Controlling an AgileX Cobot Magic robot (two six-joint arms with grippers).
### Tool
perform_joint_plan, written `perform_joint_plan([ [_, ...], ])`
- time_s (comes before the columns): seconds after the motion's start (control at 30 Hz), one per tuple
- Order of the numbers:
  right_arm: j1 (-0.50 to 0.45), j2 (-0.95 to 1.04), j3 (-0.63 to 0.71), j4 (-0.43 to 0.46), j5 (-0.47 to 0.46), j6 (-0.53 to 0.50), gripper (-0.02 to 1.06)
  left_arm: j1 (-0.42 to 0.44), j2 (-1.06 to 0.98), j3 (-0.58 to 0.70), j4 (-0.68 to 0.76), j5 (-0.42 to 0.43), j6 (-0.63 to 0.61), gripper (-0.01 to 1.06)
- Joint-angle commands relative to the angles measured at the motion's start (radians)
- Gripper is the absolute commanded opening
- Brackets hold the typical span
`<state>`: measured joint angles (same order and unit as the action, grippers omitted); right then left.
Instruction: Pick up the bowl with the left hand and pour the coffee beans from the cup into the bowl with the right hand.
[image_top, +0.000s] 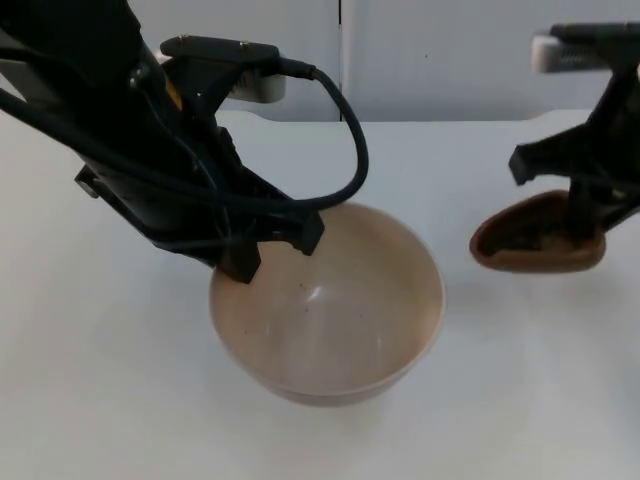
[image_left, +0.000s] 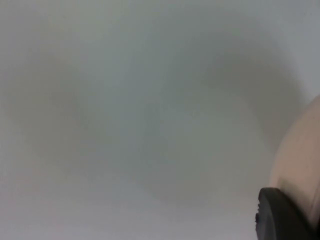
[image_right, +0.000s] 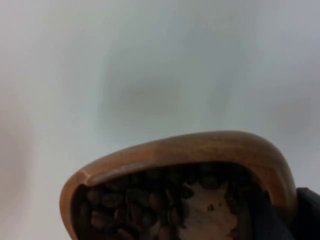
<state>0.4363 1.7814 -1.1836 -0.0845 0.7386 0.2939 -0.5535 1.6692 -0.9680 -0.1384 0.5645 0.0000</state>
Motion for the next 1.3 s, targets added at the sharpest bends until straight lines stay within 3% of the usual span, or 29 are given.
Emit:
perform_joint_plan([
  [0.0, 0.006, -0.049, 0.001, 0.044, 0.041, -0.053, 0.0, -0.005, -0.012, 0.005, -0.002, -0.009, -0.006, 0.0],
  [0.3, 0.006, -0.205, 0.001, 0.084, 0.202, -0.118, 0.0, -0.005, -0.012, 0.005, -0.077, -0.012, -0.006, 0.0],
  [0.67, 0.006, -0.304, 0.001, 0.114, 0.302, -0.149, 0.0, -0.005, -0.012, 0.005, -0.137, -0.038, -0.016, 0.0],
  [1.0, 0.006, -0.309, 0.001, 0.175, 0.334, -0.149, 0.0, -0.005, -0.012, 0.005, -0.121, -0.038, -0.131, 0.0],
  [1.27, 0.016, -0.309, 0.001, 0.2, 0.323, -0.149, 0.0, -0.016, -0.012, 0.004, 0.066, -0.035, -0.358, 0.0],
])
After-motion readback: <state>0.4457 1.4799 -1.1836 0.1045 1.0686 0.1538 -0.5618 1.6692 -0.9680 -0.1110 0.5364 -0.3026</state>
